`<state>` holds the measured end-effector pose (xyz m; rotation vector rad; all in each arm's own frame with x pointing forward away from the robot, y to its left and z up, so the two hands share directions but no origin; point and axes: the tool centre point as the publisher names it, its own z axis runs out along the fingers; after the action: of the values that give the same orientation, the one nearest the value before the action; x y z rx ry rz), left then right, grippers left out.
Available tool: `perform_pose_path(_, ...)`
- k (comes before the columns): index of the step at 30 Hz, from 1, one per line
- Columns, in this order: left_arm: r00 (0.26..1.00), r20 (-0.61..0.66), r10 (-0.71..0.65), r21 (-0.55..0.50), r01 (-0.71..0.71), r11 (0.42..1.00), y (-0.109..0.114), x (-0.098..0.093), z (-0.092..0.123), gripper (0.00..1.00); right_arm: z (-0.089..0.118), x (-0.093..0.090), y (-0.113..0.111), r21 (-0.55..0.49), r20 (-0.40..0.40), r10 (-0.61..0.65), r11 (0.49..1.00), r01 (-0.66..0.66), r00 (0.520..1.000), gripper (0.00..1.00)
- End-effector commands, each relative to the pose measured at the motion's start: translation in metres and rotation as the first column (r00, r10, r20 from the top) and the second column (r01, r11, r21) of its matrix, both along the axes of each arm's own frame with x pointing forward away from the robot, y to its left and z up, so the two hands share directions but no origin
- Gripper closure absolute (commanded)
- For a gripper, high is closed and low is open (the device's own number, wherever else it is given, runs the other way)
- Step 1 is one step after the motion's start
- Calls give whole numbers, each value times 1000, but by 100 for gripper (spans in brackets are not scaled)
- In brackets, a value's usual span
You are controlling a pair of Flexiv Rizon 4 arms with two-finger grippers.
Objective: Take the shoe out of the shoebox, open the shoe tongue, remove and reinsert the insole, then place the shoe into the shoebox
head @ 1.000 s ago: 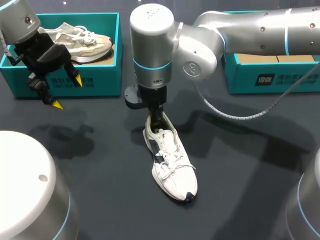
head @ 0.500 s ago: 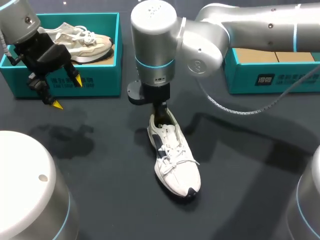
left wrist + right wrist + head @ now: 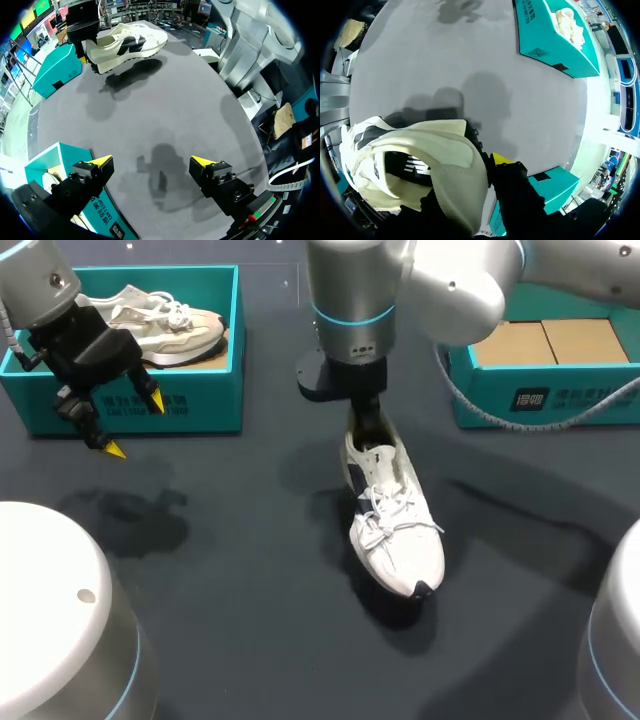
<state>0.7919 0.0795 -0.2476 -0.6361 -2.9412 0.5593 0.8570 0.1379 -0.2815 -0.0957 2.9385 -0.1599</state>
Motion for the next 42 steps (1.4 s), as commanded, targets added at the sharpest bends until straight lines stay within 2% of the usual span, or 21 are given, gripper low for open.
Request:
perform_pose_path(1, 1000, 1, 0, 2, 0, 1000, 0, 0, 0, 0, 32, 4, -21, 15, -11, -27, 1000, 27, 1000, 100)
perform_pose_path(13, 1000, 1, 0, 2, 0, 1000, 0, 0, 0, 0, 32, 4, -21, 15, -11, -27, 1000, 27, 1000, 100)
perform_pose_path(18, 1000, 1, 0, 2, 0, 1000, 0, 0, 0, 0, 58, 15, -25, -27, 37, -85, 996, 86, 996, 100)
perform_pose_path(23, 1000, 1, 0, 2, 0, 1000, 0, 0, 0, 0, 87, 32, -37, -82, 84, -111, 990, 118, 990, 100)
perform_pose_path(27, 1000, 1, 0, 2, 0, 1000, 0, 0, 0, 0, 106, 50, -49, -113, 114, -84, 989, 97, 990, 100)
perform_pose_path(32, 1000, 1, 0, 2, 0, 1000, 0, 0, 0, 0, 118, 85, -76, -151, 111, -83, 983, 99, 990, 100)
perform_pose_path(38, 1000, 1, 0, 2, 0, 1000, 0, 0, 0, 0, 130, 125, -111, -83, 109, -102, 990, 111, 989, 100)
perform_pose_path(42, 1000, 1, 0, 2, 0, 1000, 0, 0, 0, 0, 130, 127, -115, -72, 112, -112, 990, 120, 987, 100)
